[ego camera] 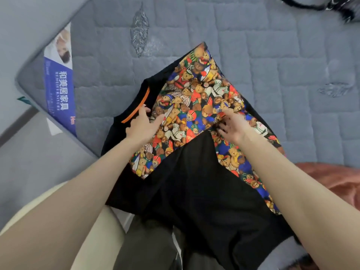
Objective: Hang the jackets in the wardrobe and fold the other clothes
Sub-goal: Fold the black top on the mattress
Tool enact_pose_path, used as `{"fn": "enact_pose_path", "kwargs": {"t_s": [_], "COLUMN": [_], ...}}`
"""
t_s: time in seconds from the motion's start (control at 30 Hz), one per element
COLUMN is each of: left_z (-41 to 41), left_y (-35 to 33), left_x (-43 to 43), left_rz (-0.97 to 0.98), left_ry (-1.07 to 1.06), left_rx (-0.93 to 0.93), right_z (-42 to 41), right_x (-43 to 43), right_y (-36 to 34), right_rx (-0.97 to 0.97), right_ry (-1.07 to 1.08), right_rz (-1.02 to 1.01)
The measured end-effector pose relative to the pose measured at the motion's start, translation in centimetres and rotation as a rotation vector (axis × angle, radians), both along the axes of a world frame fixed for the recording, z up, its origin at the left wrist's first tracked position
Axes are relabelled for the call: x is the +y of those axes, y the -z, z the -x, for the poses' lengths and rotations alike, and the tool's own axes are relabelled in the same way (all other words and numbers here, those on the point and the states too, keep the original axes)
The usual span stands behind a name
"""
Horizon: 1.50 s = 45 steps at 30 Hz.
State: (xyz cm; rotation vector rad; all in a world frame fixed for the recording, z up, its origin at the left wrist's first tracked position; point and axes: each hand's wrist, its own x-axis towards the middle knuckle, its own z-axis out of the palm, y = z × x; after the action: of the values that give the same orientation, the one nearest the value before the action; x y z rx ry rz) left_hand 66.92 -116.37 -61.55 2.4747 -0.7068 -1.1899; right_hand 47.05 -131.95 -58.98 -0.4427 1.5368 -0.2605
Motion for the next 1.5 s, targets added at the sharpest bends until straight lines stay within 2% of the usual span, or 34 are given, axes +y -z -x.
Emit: {"fn": "enact_pose_path", "kwargs": {"t_s": [0.07, 0.13, 0.3, 0.37, 0.43, 0.47, 0.53, 0.6, 0.67, 0.77, 0.83, 0.9, 1.03, 1.13, 1.23, 1.33, 1.43, 1.5], "left_z": [0.3, 0.5, -0.1, -0.1, 0.3, 0.6, 1.4, 2.8, 4.2, 6.0, 7.2, 7.9, 7.4, 7.1, 6.4, 4.0, 0.9, -0.3], "left_y": [0.9, 1.6, 1.6, 1.0, 1.0, 1.2, 1.5, 1.1, 0.4, 0.3, 1.0, 2.4, 5.2, 5.8, 4.7, 3.9, 4.0, 4.5], "left_x": [1.6, 3.7, 7.1, 7.9, 9.1, 9.7, 10.8, 11.4, 11.3, 10.6, 10.0, 10.3, 12.0, 12.5, 12.0, 10.9, 9.8, 9.3], "left_rz": [-0.212, -0.283, 0.025, -0.005, -0.159, -0.227, -0.264, -0.122, 0.068, 0.128, 0.061, -0.026, -0.185, -0.187, -0.056, 0.056, 0.022, -0.036], "left_ry": [0.076, 0.051, -0.128, -0.118, -0.052, -0.007, 0.058, 0.07, 0.146, 0.393, 0.516, 0.558, 0.444, 0.447, 0.393, 0.162, -0.082, -0.113], "left_rx": [-0.106, -0.103, 0.153, 0.275, 0.363, 0.315, 0.015, -0.297, -0.452, -0.458, -0.408, -0.405, -0.312, -0.273, -0.352, -0.435, -0.362, -0.342], "right_z": [-0.1, -0.5, -1.7, -1.8, -1.6, -1.5, -1.4, -1.5, -1.6, -1.9, -2.8, -3.8, -4.6, -4.7, -5.8, -8.5, -12.3, -14.7], "right_x": [0.7, 1.2, 0.2, -0.2, -0.3, -0.2, 0.4, 1.7, 3.4, 4.8, 4.8, 4.5, 2.7, 2.3, 2.9, 2.7, 1.4, 0.8], "right_y": [0.4, 0.8, 1.5, 1.9, 2.4, 2.6, 2.7, 2.4, 2.0, 1.9, 2.0, 2.8, 5.2, 5.8, 4.8, 3.5, 2.9, 3.2], "right_rx": [0.066, 0.12, 0.144, 0.173, 0.192, 0.229, 0.408, 0.613, 0.699, 0.677, 0.591, 0.536, 0.45, 0.438, 0.553, 0.555, 0.545, 0.577], "right_ry": [-0.064, -0.126, 0.004, 0.008, -0.01, -0.033, -0.078, -0.127, -0.461, -1.123, -1.391, -1.567, -1.645, -1.692, -1.696, -1.709, -1.78, -1.818], "right_rz": [0.052, 0.133, 0.341, 0.335, 0.271, 0.235, 0.253, 0.473, 0.776, 1.158, 1.241, 1.177, 0.781, 0.692, 0.929, 1.237, 1.265, 1.191]}}
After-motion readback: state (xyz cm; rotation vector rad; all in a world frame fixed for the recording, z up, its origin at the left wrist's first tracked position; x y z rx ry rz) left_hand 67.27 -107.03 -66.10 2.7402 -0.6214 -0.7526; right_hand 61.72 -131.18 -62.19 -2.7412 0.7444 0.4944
